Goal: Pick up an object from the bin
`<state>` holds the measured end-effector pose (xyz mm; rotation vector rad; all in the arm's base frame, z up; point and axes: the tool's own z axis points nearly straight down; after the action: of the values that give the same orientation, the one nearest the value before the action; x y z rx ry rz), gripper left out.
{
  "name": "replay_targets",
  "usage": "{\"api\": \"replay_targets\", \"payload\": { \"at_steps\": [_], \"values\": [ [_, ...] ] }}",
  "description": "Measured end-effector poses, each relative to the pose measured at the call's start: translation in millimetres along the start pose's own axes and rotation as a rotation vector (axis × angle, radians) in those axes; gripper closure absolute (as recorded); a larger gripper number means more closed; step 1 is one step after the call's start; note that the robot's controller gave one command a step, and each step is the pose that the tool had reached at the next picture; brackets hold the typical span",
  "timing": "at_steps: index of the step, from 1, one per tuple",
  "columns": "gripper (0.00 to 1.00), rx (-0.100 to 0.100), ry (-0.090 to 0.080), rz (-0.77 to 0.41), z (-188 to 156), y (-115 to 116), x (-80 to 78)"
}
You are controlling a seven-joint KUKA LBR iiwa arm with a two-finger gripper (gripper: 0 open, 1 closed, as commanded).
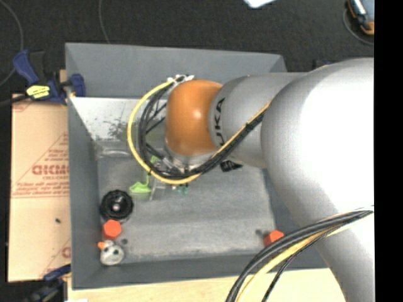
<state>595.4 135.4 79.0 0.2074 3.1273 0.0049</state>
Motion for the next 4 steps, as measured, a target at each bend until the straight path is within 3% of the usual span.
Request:
{"api": "replay_targets", "payload": {
  "at_steps": [2,3,4],
  "values": [
    [1.00,-0.002,-0.006,-0.053,3.6,-5.2,-7.9],
    [1.00,-0.003,-0.009,-0.182,6.3,-12.1,-30.6],
    [1.00,-0.003,-0.014,-0.188,6.2,-7.2,-24.8]
  ]
}}
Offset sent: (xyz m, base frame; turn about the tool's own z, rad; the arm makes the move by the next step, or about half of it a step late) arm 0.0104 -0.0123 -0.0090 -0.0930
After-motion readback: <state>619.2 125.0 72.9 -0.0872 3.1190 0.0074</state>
